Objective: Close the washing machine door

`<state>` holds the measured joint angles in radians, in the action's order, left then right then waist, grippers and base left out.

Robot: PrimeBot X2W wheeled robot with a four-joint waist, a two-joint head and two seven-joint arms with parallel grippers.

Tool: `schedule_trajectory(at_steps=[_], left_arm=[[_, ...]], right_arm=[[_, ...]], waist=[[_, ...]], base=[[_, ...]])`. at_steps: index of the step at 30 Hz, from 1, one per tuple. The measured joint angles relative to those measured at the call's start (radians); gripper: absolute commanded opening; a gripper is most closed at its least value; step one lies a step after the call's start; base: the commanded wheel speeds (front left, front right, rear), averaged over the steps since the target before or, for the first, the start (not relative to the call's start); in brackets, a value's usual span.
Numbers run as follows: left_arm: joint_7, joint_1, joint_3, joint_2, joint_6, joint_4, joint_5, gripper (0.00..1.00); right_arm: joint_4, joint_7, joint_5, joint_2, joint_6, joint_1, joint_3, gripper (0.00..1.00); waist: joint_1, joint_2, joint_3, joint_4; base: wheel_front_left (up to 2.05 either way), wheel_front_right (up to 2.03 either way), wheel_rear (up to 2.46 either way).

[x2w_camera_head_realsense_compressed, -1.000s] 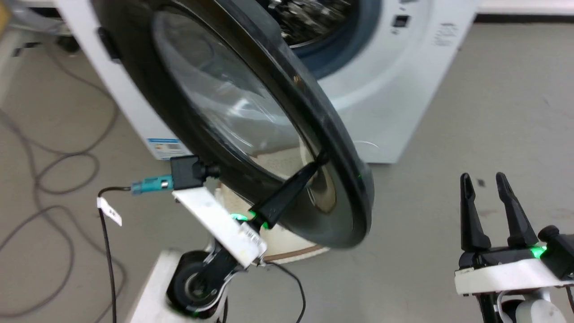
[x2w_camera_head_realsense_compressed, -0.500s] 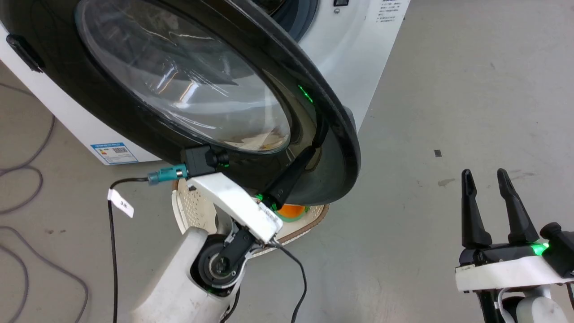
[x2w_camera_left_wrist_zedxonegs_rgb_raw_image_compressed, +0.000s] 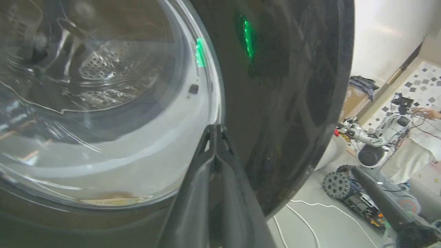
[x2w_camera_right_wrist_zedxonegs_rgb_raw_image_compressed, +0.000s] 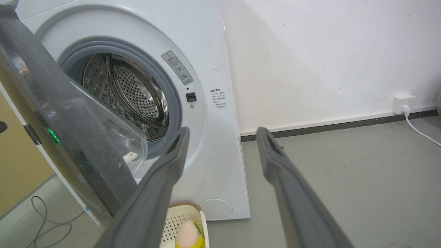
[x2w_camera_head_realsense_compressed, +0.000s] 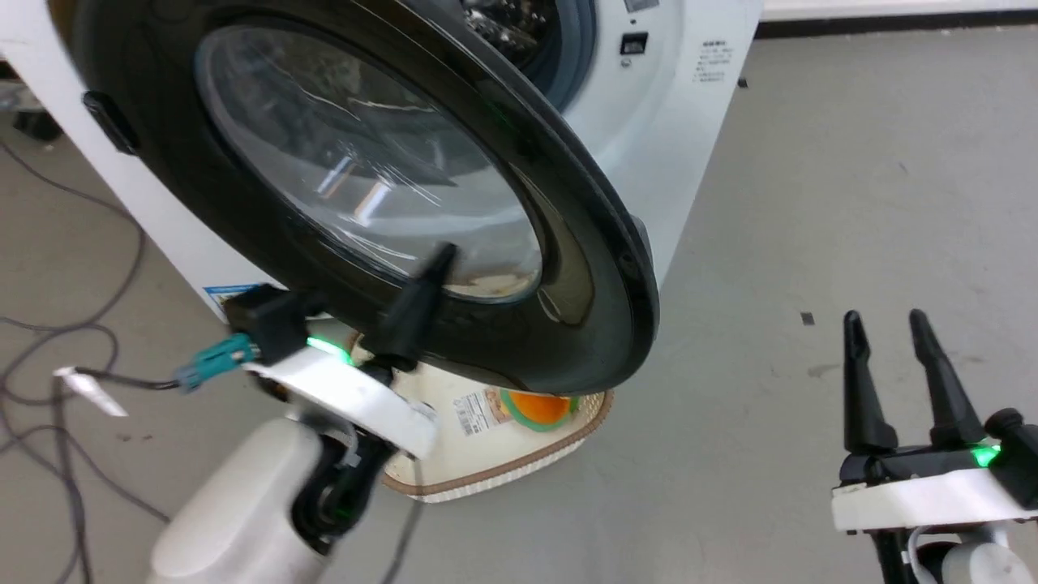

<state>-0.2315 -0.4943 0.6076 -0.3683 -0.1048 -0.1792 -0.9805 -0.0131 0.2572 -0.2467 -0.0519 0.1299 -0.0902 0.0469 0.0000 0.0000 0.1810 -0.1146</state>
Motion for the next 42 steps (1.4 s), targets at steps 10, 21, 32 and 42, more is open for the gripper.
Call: schedule_trajectory(at_steps=[10,21,32,42], left_arm=[[-0.026,0.084,-0.301,0.022,0.305,0.144,0.5,1.0],[-0.026,0.309,-0.451,0.056,0.428,0.23,0.778,1.0],[-0.026,0.412,-0.515,0.139,0.35,0.187,0.811,1.0],[-0.026,0.426,-0.58,0.218,0.265,0.177,0.816,1.0]], right_arm=[[0.043,0.0,0.031,0.0,0.0,-0.001,0.058,1.0],[0.146,0.0,0.065,0.0,0.0,-0.102,0.079,0.28],[0.318,0.0,0.078,-0.009,0.0,-0.236,-0.122,0.0],[0.308,0.0,0.025,-0.191,0.0,-0.236,-0.476,0.0]], waist=[[0.0,0.0,-0.029,0.055],[0.0,0.0,-0.037,0.096],[0.0,0.0,-0.037,0.14],[0.0,0.0,-0.04,0.15]], base=[[0.0,0.0,0.0],[0.0,0.0,0.0],[0.0,0.0,0.0],[0.0,0.0,0.0]])
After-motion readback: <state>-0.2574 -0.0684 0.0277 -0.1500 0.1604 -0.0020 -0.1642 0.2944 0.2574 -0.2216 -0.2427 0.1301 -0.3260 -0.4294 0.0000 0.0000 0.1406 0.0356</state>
